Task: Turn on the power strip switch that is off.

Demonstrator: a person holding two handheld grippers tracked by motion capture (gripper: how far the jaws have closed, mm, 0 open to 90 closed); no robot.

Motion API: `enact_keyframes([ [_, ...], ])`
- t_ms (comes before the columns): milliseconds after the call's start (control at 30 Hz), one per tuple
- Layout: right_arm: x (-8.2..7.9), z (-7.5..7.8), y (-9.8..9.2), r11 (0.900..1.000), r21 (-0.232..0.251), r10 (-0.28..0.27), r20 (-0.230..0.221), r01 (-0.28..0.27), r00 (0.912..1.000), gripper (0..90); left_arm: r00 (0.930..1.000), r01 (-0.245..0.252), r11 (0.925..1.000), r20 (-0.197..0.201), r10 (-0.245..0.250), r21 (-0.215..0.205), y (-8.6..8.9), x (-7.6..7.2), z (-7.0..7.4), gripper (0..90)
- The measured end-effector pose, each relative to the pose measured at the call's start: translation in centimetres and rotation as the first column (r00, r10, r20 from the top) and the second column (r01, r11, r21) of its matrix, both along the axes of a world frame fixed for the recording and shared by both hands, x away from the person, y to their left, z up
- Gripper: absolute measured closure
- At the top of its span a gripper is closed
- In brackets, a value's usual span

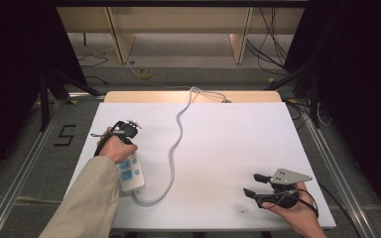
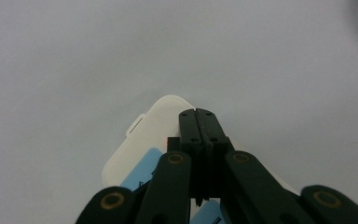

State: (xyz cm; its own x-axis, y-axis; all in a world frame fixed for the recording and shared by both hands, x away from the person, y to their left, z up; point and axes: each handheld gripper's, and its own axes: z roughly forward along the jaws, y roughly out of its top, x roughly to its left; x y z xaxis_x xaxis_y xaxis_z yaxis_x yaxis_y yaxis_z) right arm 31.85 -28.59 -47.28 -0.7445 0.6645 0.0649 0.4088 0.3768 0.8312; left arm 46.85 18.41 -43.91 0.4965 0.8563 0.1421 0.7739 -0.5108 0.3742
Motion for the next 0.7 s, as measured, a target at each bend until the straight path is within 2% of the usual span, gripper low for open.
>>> enact_keyframes([
  [267, -0.07, 0.03, 0.03, 1.0, 0.0, -0.001, 0.0, 0.001, 1.0, 33.9, 0.9996, -0.021, 0.9997, -0.017, 0.021, -0.013, 0.11, 0.16, -0.08, 90.0],
  [467, -0.07, 0.03, 0.01, 1.0, -0.001, 0.002, 0.0, -0.002, 1.0, 33.9, 0.9998, -0.02, 0.9998, 0.004, 0.02, 0.006, -0.03, 0.14, -0.14, 90.0],
  [700, -0.03, 0.01, 0.08, 1.0, -0.001, -0.001, -0.001, 0.001, 1.0, 33.9, 0.9998, -0.018, 0.9998, 0.0, 0.018, -0.001, 0.1, 0.17, -0.11, 90.0],
])
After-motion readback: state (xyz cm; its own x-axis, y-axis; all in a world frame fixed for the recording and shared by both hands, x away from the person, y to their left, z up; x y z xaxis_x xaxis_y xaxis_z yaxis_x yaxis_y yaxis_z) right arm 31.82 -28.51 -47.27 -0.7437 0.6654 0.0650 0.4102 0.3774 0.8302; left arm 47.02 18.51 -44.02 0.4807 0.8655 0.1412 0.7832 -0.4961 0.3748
